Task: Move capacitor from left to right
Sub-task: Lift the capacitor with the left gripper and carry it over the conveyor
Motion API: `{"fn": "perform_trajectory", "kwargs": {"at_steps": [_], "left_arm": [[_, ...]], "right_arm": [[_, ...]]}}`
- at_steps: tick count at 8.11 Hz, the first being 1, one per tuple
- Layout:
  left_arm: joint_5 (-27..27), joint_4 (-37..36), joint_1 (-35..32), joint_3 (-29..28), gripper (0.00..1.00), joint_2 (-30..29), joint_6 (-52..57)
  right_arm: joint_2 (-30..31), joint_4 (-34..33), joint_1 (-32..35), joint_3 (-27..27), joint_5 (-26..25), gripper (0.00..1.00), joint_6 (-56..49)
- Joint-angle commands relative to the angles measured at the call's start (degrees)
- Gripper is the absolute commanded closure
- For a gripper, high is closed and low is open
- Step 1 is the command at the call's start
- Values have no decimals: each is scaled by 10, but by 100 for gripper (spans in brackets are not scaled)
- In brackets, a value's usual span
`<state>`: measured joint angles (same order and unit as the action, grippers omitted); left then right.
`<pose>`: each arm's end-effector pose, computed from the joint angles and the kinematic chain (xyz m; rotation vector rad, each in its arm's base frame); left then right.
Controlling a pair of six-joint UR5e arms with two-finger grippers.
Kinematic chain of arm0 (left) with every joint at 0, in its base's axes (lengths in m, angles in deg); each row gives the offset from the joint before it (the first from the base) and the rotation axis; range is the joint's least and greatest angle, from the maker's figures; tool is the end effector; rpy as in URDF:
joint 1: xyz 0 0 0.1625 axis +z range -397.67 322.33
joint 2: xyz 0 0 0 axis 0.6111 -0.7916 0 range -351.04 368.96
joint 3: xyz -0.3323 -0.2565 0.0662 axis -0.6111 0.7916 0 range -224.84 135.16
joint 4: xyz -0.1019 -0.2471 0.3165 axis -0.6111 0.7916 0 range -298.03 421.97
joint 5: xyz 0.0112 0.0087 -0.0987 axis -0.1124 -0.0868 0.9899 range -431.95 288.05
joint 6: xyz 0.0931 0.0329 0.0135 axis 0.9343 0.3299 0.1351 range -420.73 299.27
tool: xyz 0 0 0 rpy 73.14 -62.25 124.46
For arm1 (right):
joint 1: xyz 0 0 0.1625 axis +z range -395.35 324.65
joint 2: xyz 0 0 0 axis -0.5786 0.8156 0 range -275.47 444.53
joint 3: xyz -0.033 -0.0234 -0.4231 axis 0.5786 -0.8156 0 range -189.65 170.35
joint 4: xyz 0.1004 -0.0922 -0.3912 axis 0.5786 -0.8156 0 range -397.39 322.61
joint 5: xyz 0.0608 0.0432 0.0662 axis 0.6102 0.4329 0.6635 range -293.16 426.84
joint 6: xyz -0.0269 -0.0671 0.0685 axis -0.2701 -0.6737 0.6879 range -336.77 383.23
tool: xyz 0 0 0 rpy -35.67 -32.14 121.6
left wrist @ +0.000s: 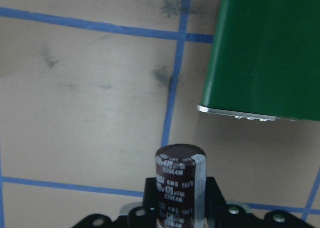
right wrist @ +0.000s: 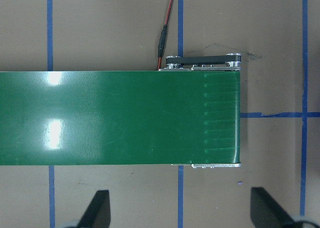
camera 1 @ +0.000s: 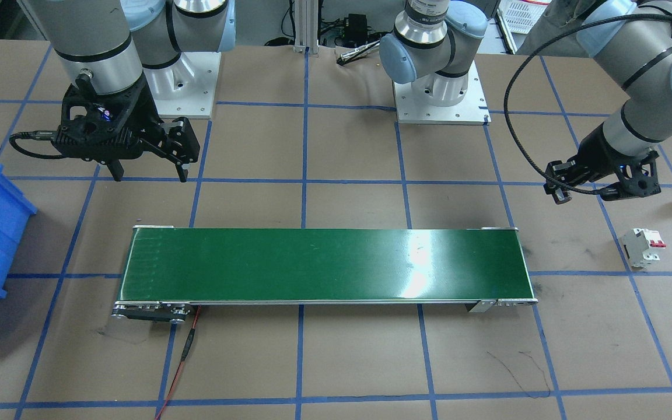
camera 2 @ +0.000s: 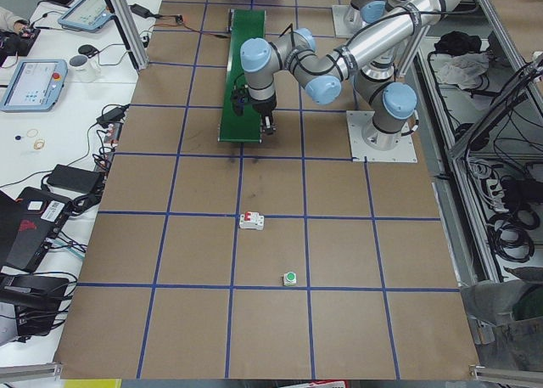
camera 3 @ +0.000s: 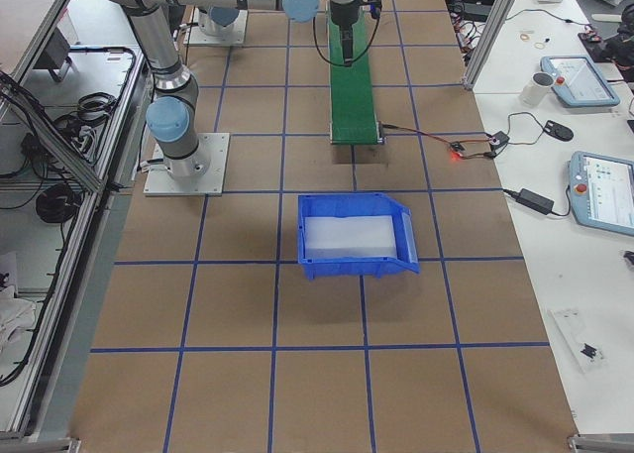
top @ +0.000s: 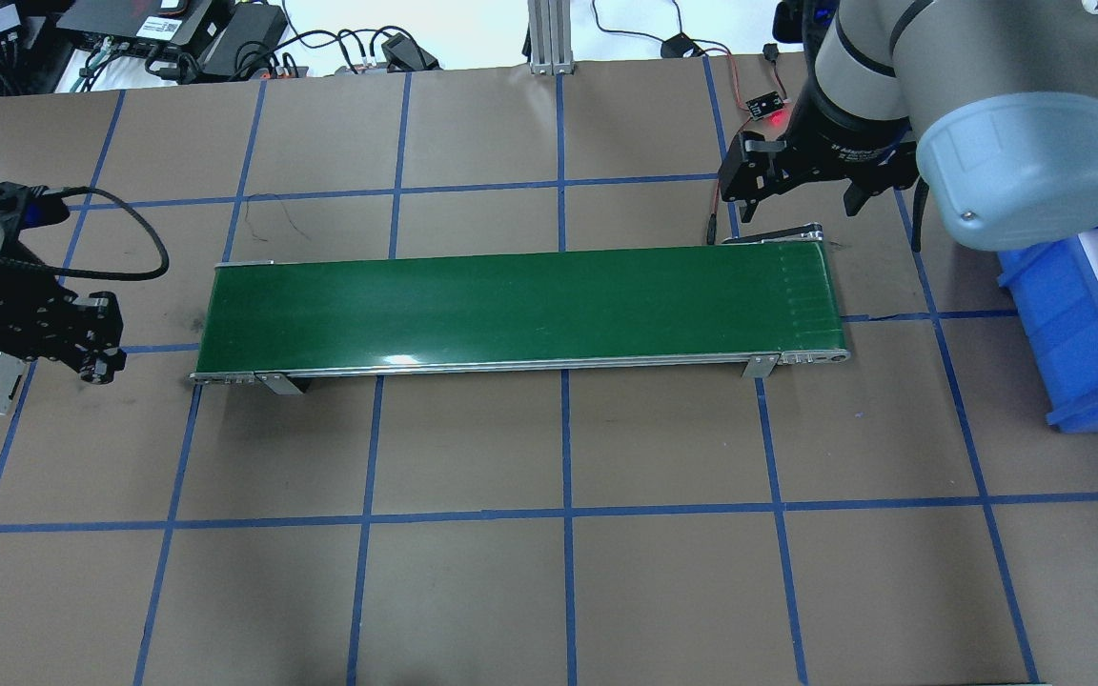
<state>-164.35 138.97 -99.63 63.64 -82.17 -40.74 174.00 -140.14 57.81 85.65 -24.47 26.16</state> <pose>0.1048 -0.4715 0.3454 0.2157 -3.1195 -0.1918 0.1586 -0.4972 0.4609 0.0042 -3.1192 0.1901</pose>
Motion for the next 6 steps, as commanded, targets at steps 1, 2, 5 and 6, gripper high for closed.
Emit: {"fn": "perform_trajectory", "kwargs": {"at_steps": [1,2,5,6], "left_arm": [[5,11,-94,-29,93,-12,-24],[4,4,-110,-29,93,-16,-16],[5,-66,-126,-27,93,-61,34],[5,-125,-130,-27,89,-88,39]], "right_arm": [[0,0,0,1,0,0,0],[0,0,0,0,0,0,0],[0,0,0,1,0,0,0],[0,0,0,0,0,0,0]]}}
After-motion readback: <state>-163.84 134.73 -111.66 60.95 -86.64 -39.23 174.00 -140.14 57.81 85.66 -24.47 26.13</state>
